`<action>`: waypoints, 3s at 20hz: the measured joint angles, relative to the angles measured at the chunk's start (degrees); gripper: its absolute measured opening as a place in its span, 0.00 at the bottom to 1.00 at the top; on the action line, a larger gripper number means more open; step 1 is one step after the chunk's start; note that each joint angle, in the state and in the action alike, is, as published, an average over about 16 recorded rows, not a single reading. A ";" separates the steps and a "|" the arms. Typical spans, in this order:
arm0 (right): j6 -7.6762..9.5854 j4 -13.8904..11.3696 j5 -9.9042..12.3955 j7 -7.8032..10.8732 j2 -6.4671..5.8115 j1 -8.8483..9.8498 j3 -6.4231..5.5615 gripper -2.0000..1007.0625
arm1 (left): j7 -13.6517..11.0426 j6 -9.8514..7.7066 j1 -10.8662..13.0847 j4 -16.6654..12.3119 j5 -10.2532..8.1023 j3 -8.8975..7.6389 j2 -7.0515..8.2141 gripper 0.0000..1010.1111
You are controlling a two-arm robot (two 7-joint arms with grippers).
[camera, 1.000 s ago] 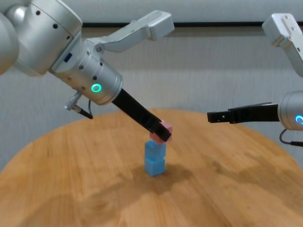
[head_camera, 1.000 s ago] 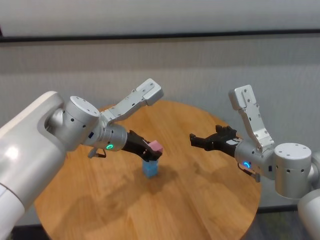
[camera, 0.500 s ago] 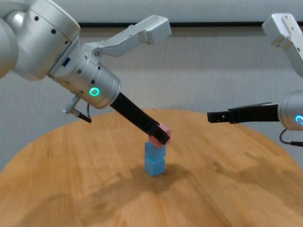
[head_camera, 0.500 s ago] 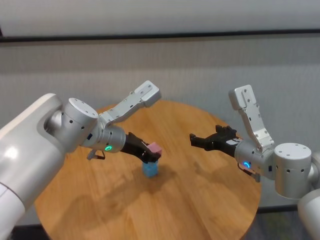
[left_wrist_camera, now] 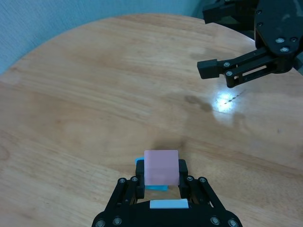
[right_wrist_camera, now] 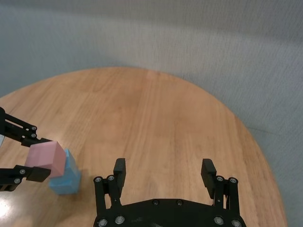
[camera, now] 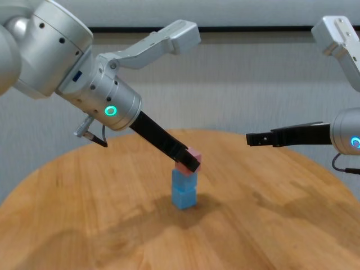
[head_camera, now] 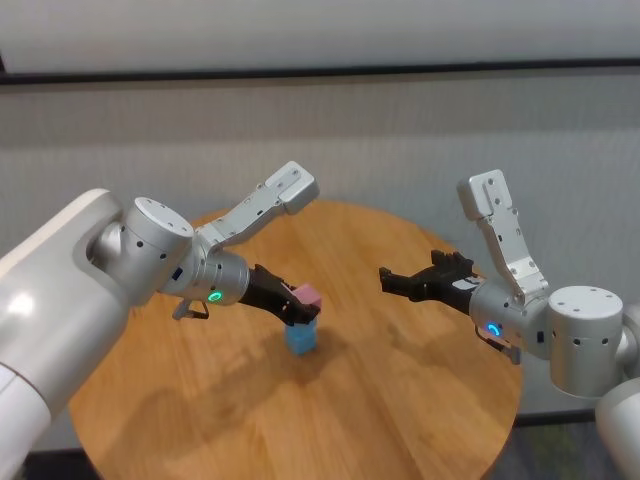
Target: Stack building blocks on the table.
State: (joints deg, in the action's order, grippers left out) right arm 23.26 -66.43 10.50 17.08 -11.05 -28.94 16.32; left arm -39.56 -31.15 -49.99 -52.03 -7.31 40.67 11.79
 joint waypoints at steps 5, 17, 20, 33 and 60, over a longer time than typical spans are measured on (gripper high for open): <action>0.00 0.00 0.00 0.00 0.00 0.00 0.00 1.00 | -0.04 0.32 -0.18 0.66 -0.05 -0.08 -0.16 0.40; 0.00 0.00 0.00 0.00 0.00 0.00 0.00 1.00 | 0.13 1.04 -0.49 1.57 0.06 -0.25 -0.52 0.50; 0.00 0.00 0.00 0.00 0.00 0.00 0.00 1.00 | 0.36 1.09 -0.39 1.04 0.07 -0.45 -0.38 0.58; 0.00 0.00 0.00 0.00 0.00 0.00 0.00 1.00 | 3.14 -0.75 2.23 -10.27 -0.48 -3.17 4.34 0.94; 0.00 0.00 0.00 0.00 0.00 0.00 0.00 1.00 | 4.83 0.60 8.70 -18.69 -0.69 -7.13 12.78 0.99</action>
State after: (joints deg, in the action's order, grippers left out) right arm 23.26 -66.44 10.50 17.08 -11.05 -28.94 16.32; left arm -34.73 -30.55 -41.29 -70.73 -8.00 33.54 24.57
